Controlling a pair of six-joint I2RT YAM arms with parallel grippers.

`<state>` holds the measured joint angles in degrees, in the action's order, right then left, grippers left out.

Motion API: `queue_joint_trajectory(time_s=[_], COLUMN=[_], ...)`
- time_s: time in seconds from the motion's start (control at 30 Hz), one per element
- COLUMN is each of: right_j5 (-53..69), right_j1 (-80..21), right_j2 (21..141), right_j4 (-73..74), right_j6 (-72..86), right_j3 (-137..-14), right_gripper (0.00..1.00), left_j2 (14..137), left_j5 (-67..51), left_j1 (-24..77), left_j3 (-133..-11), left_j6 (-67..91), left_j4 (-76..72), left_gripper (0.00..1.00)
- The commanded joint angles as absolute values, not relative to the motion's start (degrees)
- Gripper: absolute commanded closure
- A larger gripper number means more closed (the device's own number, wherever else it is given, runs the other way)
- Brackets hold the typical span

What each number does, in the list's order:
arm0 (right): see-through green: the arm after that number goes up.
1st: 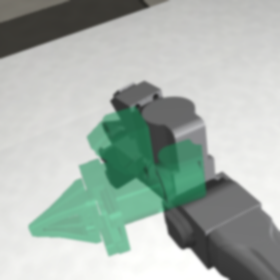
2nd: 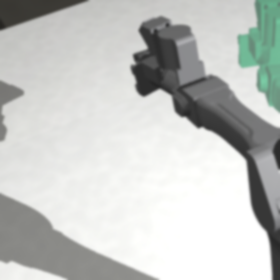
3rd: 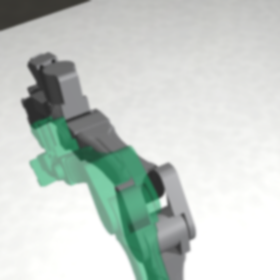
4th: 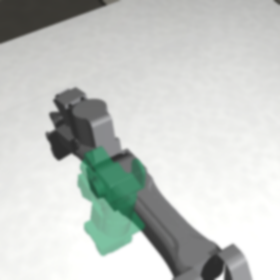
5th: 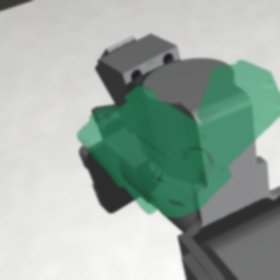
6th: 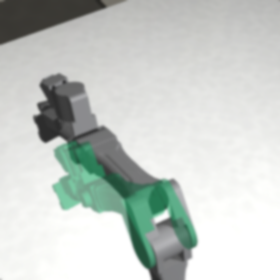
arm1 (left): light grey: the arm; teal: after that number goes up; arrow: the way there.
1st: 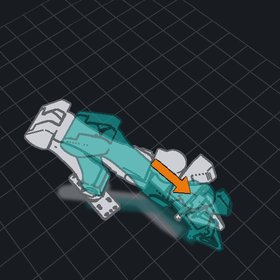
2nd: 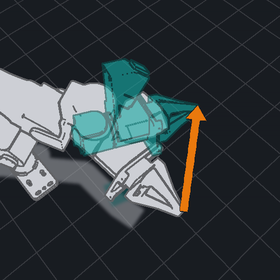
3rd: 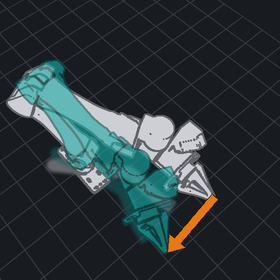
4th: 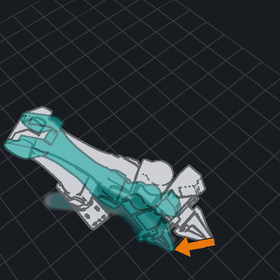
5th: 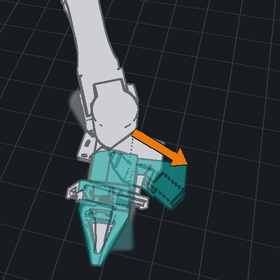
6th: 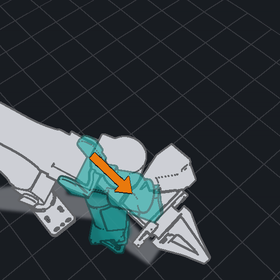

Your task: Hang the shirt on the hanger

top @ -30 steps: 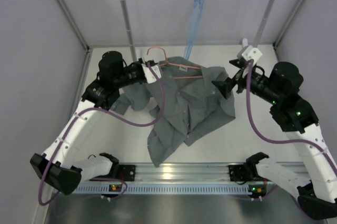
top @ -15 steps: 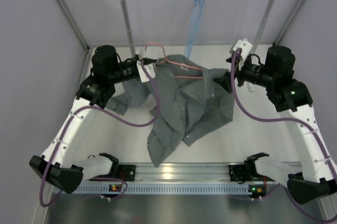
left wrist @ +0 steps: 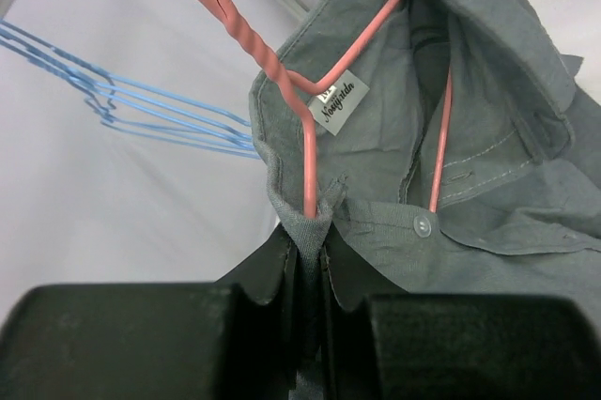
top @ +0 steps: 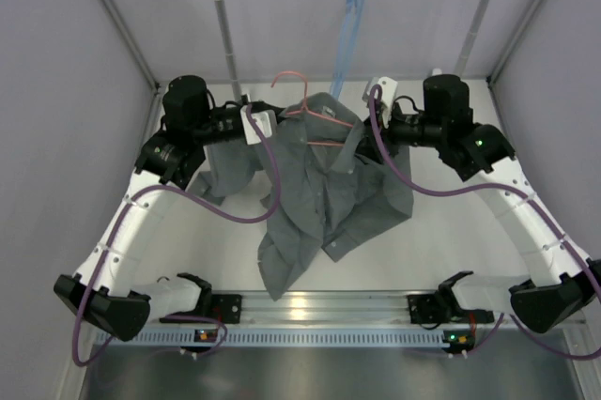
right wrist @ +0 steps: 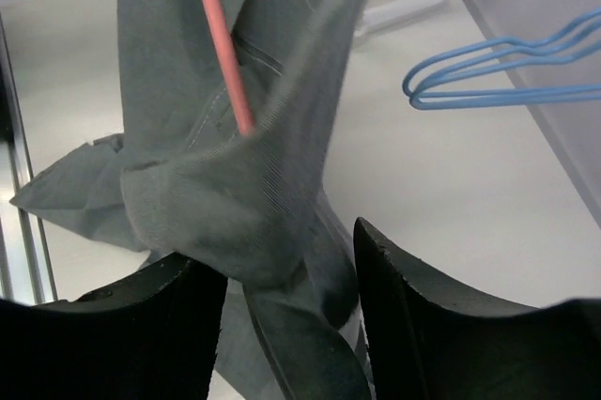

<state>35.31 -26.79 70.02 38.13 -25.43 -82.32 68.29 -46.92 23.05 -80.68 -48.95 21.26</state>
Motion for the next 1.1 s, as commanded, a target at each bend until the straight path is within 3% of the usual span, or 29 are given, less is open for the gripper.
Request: queue_joint_trajectory(time_s=[0.0, 0.1, 0.3, 0.4, 0.43, 0.67, 0.8, 0.83, 0.9, 0.93, 1.07], right_j5=[35.96, 34.37, 34.54, 34.28, 33.93, 30.94, 23.06, 19.29, 16.01, 14.78, 12.75], right_j1=[-30.05, -31.99, -33.05, -33.05, -33.13, -33.4, -33.57, -33.31, -33.31, -32.88, -31.2], right_j2=[71.72, 73.03, 75.76, 77.16, 77.43, 77.87, 78.05, 78.39, 78.58, 78.49, 76.29], right_j4=[35.16, 33.75, 30.33, 30.06, 29.88, 23.38, 20.3, 20.56, 20.83, 20.83, 20.65], right_j6=[-24.87, -24.35, -21.54, -20.83, -20.74, -16.62, -12.05, -11.61, -11.16, -11.16, -9.33], right_j3=[-86.04, -87.18, -86.66, -86.66, -86.83, -86.74, -86.75, -87.01, -85.52, -84.82, -81.31], right_gripper=[0.45, 0.42, 0.55, 0.79, 1.0, 1.0, 1.0, 1.0, 1.0, 1.0, 1.0], left_j2=[69.69, 70.13, 70.66, 70.31, 70.31, 73.12, 74.62, 74.01, 72.52, 70.25, 64.08], left_j5=[-52.82, -53.61, -53.96, -54.05, -53.88, -52.31, -44.23, -41.77, -35.02, -33.15, -22.01], left_j1=[23.2, 23.38, 24.17, 24.17, 24.17, 26.19, 26.28, 26.28, 26.28, 26.28, 26.19], left_j3=[-82.79, -82.18, -81.48, -80.77, -80.68, -81.82, -83.06, -82.71, -81.83, -81.22, -78.31], left_j6=[-47.11, -47.02, -47.2, -47.2, -47.11, -40.98, -32.28, -30.17, -26.11, -25.49, -19.9], left_j4=[18.72, 18.72, 18.63, 18.72, 18.72, 18.72, 18.81, 18.81, 18.9, 18.9, 16.27], left_gripper=[1.0, 1.0, 1.0, 1.0, 1.0, 0.98, 0.54, 0.36, 0.21, 0.07, 0.02])
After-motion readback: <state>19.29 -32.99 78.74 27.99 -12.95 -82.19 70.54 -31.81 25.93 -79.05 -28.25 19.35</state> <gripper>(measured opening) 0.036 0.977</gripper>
